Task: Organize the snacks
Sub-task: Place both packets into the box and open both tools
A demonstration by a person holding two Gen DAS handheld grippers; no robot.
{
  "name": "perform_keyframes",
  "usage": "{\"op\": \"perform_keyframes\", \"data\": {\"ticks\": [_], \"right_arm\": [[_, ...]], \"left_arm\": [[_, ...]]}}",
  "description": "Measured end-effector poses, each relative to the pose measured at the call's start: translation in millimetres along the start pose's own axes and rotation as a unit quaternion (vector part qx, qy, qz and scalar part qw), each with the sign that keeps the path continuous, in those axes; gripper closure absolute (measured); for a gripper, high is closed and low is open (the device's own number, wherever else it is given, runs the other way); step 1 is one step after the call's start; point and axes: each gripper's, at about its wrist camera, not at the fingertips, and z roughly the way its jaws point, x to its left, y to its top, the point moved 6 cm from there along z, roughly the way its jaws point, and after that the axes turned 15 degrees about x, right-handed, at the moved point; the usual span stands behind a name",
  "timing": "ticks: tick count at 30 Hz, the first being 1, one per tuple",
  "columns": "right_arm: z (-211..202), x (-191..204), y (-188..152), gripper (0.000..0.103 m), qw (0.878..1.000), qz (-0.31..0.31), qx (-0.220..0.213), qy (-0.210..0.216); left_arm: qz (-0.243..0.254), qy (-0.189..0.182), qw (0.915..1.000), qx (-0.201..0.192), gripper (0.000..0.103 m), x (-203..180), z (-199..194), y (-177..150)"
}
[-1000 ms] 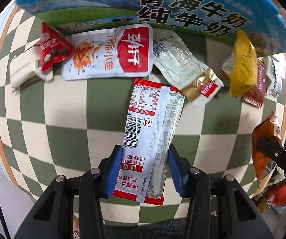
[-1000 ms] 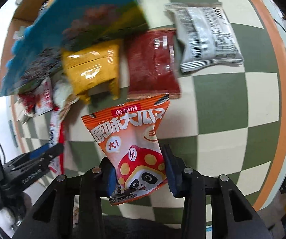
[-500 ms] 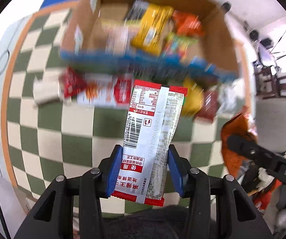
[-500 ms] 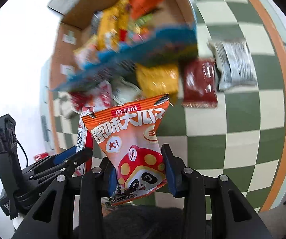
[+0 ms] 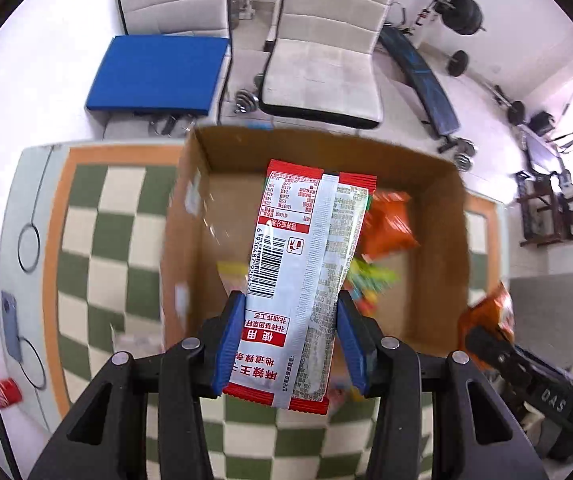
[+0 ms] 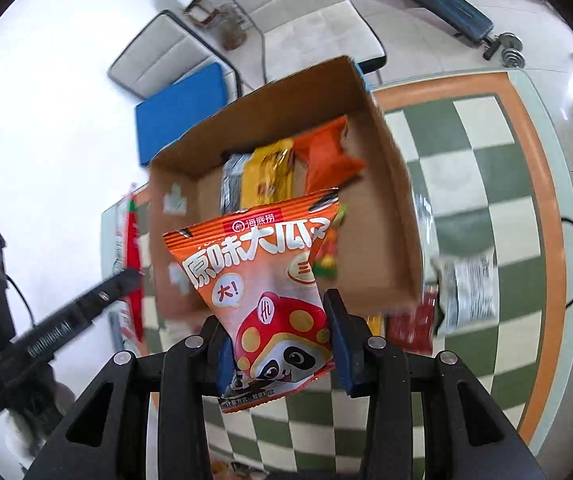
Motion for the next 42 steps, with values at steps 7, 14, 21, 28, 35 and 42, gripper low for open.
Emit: {"op": "perform_keyframes", "data": {"ticks": [7, 14, 21, 28, 35, 42], "right_arm": [[30.4, -13.3, 59.2, 0.061, 0.998, 0.039, 0.016, -0.046], [59.0, -27.7, 87.0, 0.06, 0.994, 0.043, 0.01, -0.102], [72.3, -33.9, 95.0, 0.054, 0.99, 0.054, 0.03, -0.126], [69.8, -28.4, 95.6, 0.014, 0.99, 0.051, 0.027, -0.131], [63.2, -15.6, 93.1, 0.011, 0.99, 0.025, 0.018, -0.141], [55.3, -0.5, 79.8, 0.01, 0.99, -0.005, 0.007, -0.14]], "left_arm": [[-0.005, 0.037, 0.9984, 0.042, 0.06, 19.1, 45.4, 62.8], [0.003, 0.052, 0.9965, 0.064, 0.058, 20.4, 70.0, 83.1], [-0.004, 0.038, 0.9955, 0.087, 0.058, 23.1, 79.1, 87.4], [0.0, 0.027, 0.9957, 0.088, 0.01, 22.1, 77.3, 84.2], [0.009, 0.018, 0.9966, 0.08, 0.01, 17.5, 63.2, 71.3], [0.027, 0.018, 0.9994, 0.006, 0.01, 13.0, 28.4, 50.9]]}}
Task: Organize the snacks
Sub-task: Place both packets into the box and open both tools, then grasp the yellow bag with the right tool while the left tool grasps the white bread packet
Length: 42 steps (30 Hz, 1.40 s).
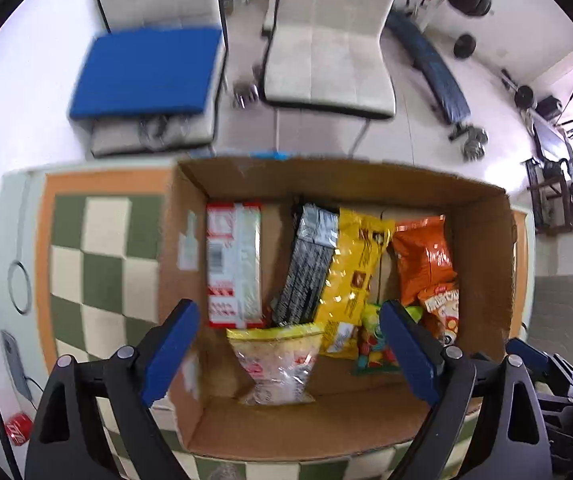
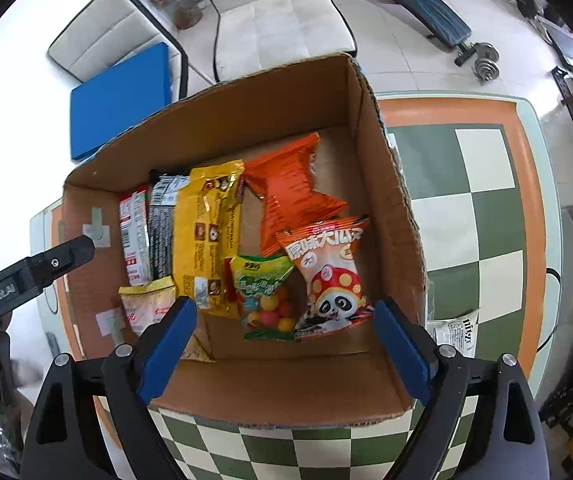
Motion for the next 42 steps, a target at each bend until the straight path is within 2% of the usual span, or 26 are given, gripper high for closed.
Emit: {"op": "perform_keyframes", "data": {"ticks": [5, 11, 15, 18, 21, 24, 27, 33, 35, 36, 37, 42], "right_arm": [[-11.5, 9.8, -19.1, 0.01, 1.0, -0.019, -0.016, 0.011], [-21.6, 19.8, -54.3, 0.007, 0.998, -0.051, -0.033, 0.033], [-15.7, 18.5, -84.8, 0.007, 0.997, -0.065, -0.039, 0.034], [0.0, 6.8, -109.6, 0.007, 0.997, -0.062, -0.033, 0.039], [26.2, -13.5, -130.7, 0.007, 0.998, -0.043, -0.021, 0.037], [55.6, -31.0, -138.4, 0.007, 0.999, -0.024, 0.001, 0.035], [86.3, -45.7, -139.8, 0.007, 0.999, -0.003, 0.017, 0.032], [129.5, -52.5, -132.2, 0.008, 0.999, 0.024, 0.026, 0.026], [138.5, -53.6, -131.3, 0.013, 0.998, 0.038, 0.028, 0.032], [142.3, -53.9, -130.5, 0.025, 0.998, 0.046, 0.029, 0.035], [145.8, -54.7, -130.7, 0.04, 0.997, 0.054, 0.031, 0.038], [145.9, -49.4, -136.2, 0.044, 0.995, 0.081, 0.021, 0.046]], "left_arm": [[0.009, 0.019, 0.9984, -0.052, 0.01, 0.1, -26.0, -21.1], [0.002, 0.019, 0.9969, -0.076, 0.01, 5.4, -39.4, -69.5], [-0.019, 0.024, 0.9963, -0.08, 0.01, 11.5, -29.8, -113.2], [-0.042, 0.042, 0.9957, -0.071, 0.01, 17.6, -6.8, -150.8], [-0.071, 0.046, 0.9955, -0.043, 0.01, 25.9, 25.2, -177.1], [-0.097, 0.051, 0.994, -0.007, 0.01, 39.0, 61.9, -194.3], [-0.132, 0.039, 0.9902, 0.025, 0.01, 58.2, 89.1, -204.0], [-0.232, -0.028, 0.97, 0.066, 0.011, 109.4, 117.8, -212.3], [-0.269, -0.052, 0.959, 0.073, 0.011, 127.3, 120.8, -212.3], [-0.284, -0.067, 0.9535, 0.075, 0.011, 134.3, 121.6, -211.7], [-0.308, -0.088, 0.9442, 0.078, 0.011, 143.8, 122.7, -210.5], [-0.38, -0.145, 0.9098, 0.083, 0.011, 176.0, 124.6, -201.8]]}}
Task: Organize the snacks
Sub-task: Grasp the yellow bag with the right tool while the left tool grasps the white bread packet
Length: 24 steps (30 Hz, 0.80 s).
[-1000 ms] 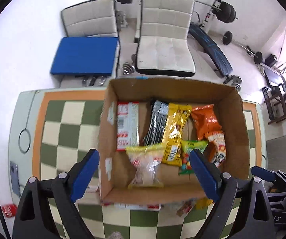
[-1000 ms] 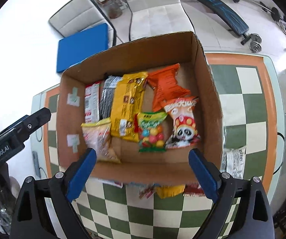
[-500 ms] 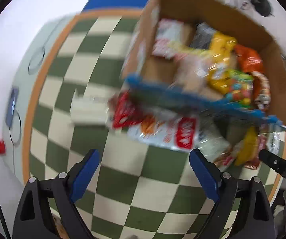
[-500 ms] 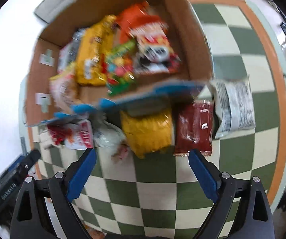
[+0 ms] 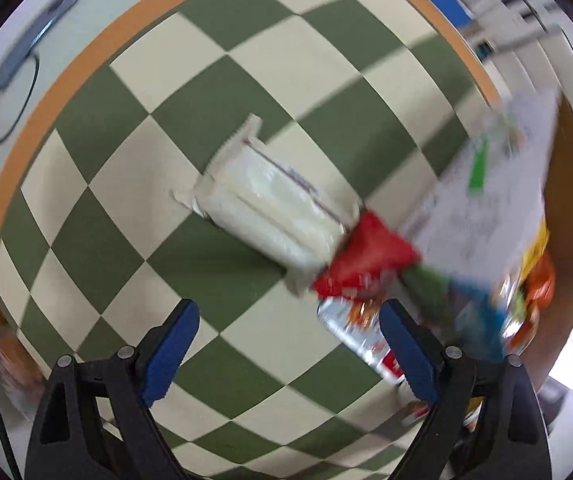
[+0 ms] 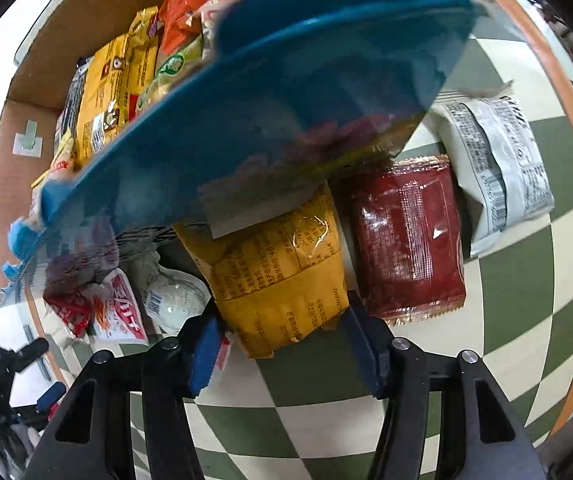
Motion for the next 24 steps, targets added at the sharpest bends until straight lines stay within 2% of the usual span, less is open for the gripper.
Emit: {"op": "perform_keyframes", "data": {"ticks": [3, 6, 12, 17, 24], "right_arm": [[-5.4, 14.1, -10.6, 0.045, 1.0, -0.003, -0.002, 0.011], [-12.3, 30.8, -26.6, 0.045, 1.0, -0.018, -0.008, 0.006], [-15.4, 67.2, -45.9, 0.045, 0.999, -0.043, -0.024, -0.003], [-10.8, 89.1, -49.1, 0.045, 0.998, -0.059, -0.02, -0.005], [-0.7, 103.0, -63.5, 0.045, 0.996, -0.087, 0.0, -0.009]], "left_arm": [[-0.035, -0.017, 0.9992, 0.012, 0.011, 8.8, -1.1, 17.0], [-0.059, -0.015, 0.9978, 0.023, 0.011, 16.7, 1.8, 33.3], [-0.074, 0.024, 0.9957, 0.051, 0.011, 24.6, 17.7, 55.9], [-0.028, 0.062, 0.9951, 0.072, 0.009, 25.7, 31.4, 60.5], [0.054, 0.135, 0.9848, 0.095, 0.009, 50.3, 42.9, 27.1]]}}
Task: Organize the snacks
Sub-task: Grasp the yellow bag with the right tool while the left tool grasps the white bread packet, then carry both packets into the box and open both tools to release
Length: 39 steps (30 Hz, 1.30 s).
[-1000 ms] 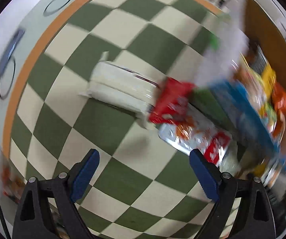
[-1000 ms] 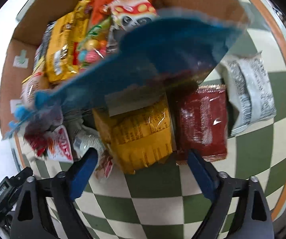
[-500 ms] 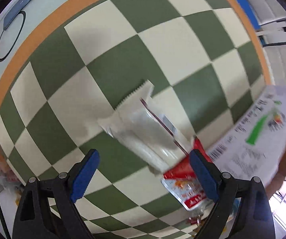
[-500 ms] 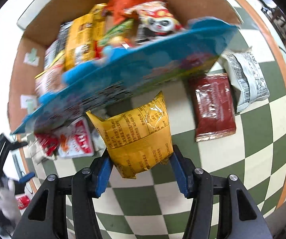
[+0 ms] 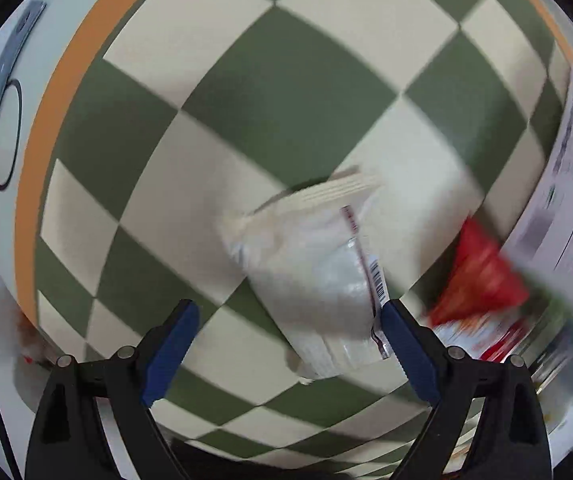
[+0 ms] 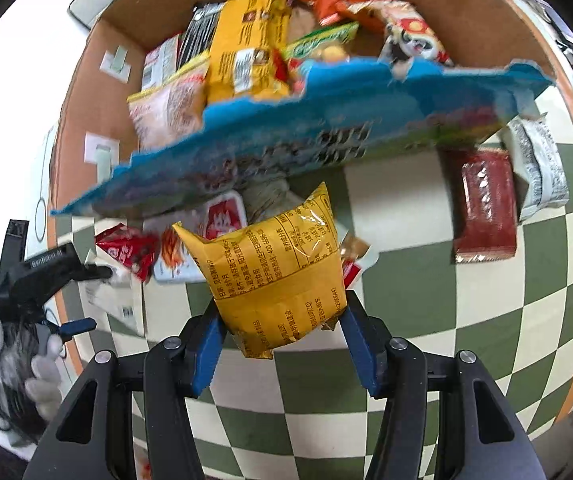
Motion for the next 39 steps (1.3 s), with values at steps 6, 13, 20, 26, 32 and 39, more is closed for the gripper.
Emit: {"op": "perform_keyframes", "data": {"ticks": [6, 13, 20, 26, 32, 39], "right_arm": [[23.5, 4.4, -8.6, 0.045, 1.0, -0.007, 0.024, -0.009], [35.9, 3.4, -13.6, 0.045, 0.999, 0.0, 0.033, -0.01], [19.7, 6.4, -17.1, 0.045, 1.0, -0.016, 0.012, -0.015], [-9.0, 11.6, -28.4, 0.046, 0.999, -0.043, -0.004, 0.005], [-69.1, 20.1, -31.8, 0.046, 0.996, -0.066, -0.033, 0.054], [-132.7, 18.8, 7.9, 0.046, 0.991, -0.07, -0.079, 0.085]], "left_arm": [[0.054, 0.031, 0.9978, -0.023, 0.009, -9.7, 3.4, 1.1], [0.083, 0.034, 0.9951, -0.043, 0.041, -39.6, 2.4, 0.1], [0.119, 0.055, 0.9881, -0.079, 0.044, -56.8, -0.3, -52.0], [0.175, 0.061, 0.9719, -0.145, 0.044, -60.8, -55.8, -103.1], [0.247, 0.036, 0.9476, -0.2, 0.044, -116.1, -130.8, -141.9], [0.306, 0.026, 0.9316, -0.194, 0.044, -210.6, -171.5, -114.6]]}}
